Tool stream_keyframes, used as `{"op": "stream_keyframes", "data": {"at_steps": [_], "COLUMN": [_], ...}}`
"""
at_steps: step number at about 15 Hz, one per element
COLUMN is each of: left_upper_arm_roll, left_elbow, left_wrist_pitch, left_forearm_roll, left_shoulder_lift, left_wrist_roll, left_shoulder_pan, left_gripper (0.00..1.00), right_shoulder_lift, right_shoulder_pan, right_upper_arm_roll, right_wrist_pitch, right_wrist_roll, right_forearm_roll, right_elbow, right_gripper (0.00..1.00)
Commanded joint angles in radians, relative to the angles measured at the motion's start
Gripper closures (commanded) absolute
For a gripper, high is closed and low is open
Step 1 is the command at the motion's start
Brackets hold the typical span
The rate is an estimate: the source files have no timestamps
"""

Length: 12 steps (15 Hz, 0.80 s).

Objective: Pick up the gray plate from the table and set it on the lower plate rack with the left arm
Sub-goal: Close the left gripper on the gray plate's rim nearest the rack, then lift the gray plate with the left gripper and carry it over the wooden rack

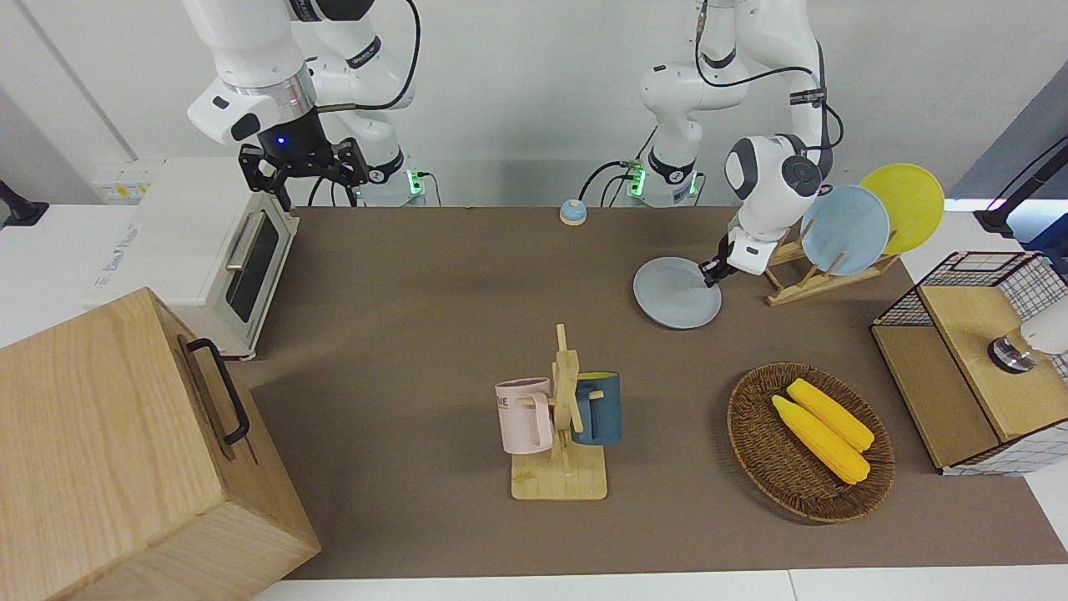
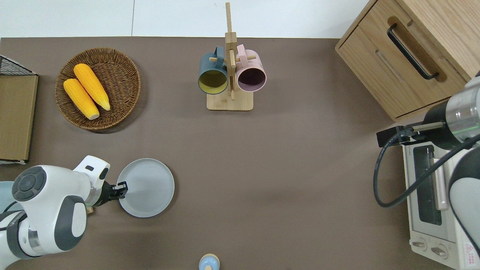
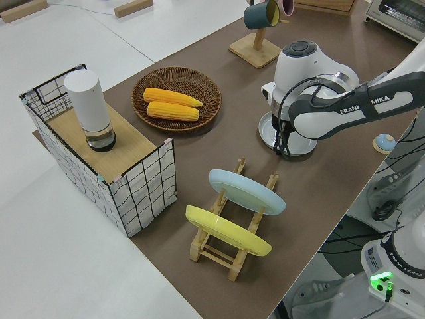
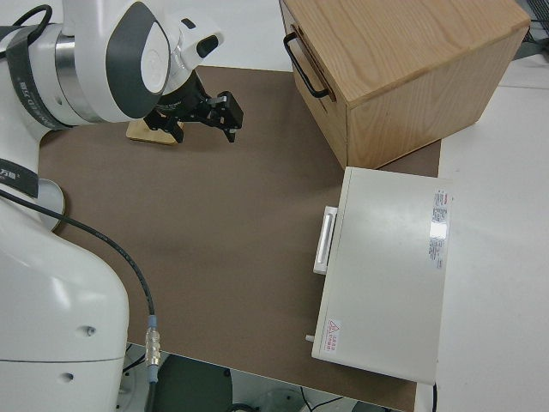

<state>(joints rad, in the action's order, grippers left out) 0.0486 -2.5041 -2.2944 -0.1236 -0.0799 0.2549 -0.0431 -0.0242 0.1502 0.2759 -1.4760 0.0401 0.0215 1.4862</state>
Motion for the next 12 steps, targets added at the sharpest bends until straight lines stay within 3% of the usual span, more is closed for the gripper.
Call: {"op": "stream_keyframes", "data": {"at_steps": [1,9,12], "left_upper_arm_roll": [-0.012,-0.045,-0.046], "left_elbow": [0.059,0.289,0.359], "left_wrist_pitch": [0.094,0.461,0.567], "left_forearm_roll": [0.002,0.266,0.419], "left_shoulder_lift": [0.003,-0.005,-0.006], "left_wrist_roll": [0.000,0.041,0.044], "left_shoulder_pan": [0.005,0.002,0.009], "left_gripper": [1.00,1.00,1.00], "right_shoulder_lift": [0.003,0.003,0.003], "right_shoulder_pan": [0.019,0.019,0.019], "right_upper_arm_roll": [0.017,0.017,0.017], "right_wrist_pitch": [0.014,0.014,0.014], "right_wrist_roll": [0.012,0.012,0.012], "right_forearm_roll": [0.001,0.001,0.001], "right_elbow": [-0.009,-0.009,-0.009], "right_gripper": [0.017,0.017,0.017]}}
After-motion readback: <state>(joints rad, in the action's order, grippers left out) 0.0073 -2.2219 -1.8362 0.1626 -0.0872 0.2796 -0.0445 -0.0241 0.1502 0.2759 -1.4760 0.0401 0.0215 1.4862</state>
